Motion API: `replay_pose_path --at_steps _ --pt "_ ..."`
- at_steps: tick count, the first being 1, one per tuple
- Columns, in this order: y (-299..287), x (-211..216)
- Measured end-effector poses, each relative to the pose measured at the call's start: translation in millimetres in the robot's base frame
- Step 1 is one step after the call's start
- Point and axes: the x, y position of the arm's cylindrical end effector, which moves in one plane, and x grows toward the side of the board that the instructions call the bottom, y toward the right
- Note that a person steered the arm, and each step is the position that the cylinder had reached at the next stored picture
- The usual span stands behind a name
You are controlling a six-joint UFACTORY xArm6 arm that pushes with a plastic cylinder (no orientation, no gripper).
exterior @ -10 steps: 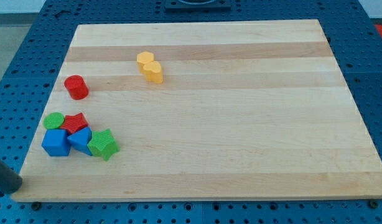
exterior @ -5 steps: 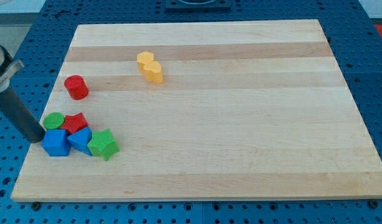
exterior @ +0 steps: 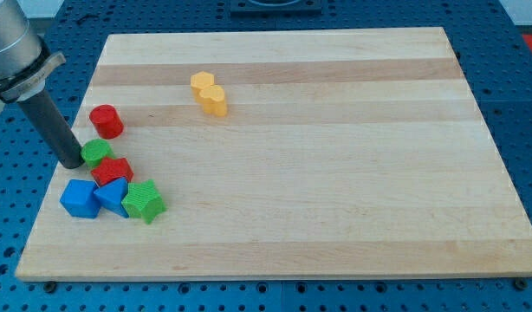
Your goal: Move the green circle towards the center of the board
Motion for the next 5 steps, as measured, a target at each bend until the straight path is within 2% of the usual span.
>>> replay_pose_path --at_steps 4,5 --pt "71.5 -36.0" --pt "60.8 -35.0"
